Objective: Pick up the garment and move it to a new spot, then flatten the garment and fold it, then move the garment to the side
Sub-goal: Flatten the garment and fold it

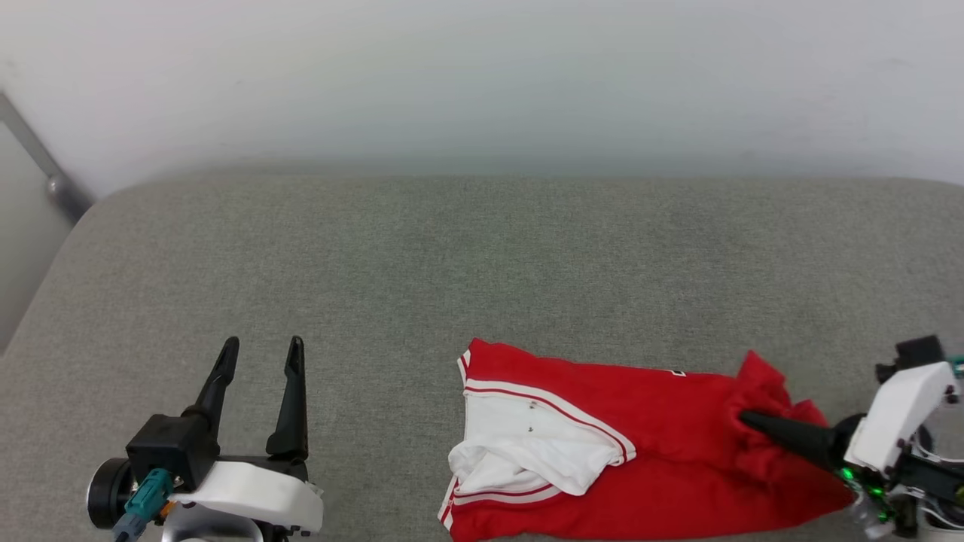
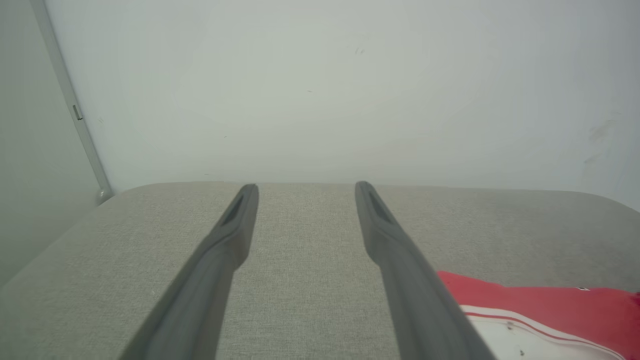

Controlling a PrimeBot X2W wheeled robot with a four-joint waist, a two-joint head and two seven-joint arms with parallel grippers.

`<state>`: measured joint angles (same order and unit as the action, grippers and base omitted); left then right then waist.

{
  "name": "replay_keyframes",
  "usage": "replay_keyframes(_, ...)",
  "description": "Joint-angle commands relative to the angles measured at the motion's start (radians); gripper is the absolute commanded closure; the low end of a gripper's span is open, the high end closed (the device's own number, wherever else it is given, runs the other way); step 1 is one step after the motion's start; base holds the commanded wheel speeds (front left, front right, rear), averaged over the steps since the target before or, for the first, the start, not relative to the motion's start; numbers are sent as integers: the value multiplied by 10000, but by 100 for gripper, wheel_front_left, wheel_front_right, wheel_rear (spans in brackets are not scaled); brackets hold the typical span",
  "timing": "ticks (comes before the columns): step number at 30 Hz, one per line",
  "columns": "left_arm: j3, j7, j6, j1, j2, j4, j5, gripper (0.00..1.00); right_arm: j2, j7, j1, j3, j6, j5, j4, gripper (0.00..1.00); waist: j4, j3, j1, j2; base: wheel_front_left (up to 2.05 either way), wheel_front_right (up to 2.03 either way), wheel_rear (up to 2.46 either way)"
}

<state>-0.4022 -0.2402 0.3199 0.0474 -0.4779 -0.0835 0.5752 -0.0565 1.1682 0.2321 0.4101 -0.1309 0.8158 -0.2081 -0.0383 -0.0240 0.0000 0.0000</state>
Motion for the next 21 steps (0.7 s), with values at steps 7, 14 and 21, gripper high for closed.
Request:
replay_keyframes(7,-231,78,-109,378,149,46,-69,0,72,-1624,582,-2694,4,3293,-1536,100,-441,-156,0,0,0,0,0)
replay_keyframes(14,-388,103,-241,678,301,173,-91,0,74,-4294,973,-5755,4,4574,-2398,100,-935,-223,0,0,0,0,0)
replay_keyframes(21,-473,4,-322,849,406,363,-90,0,66,-7186,1753,-7871,4,4127,-3743,86,-1293,-476,0,0,0,0,0)
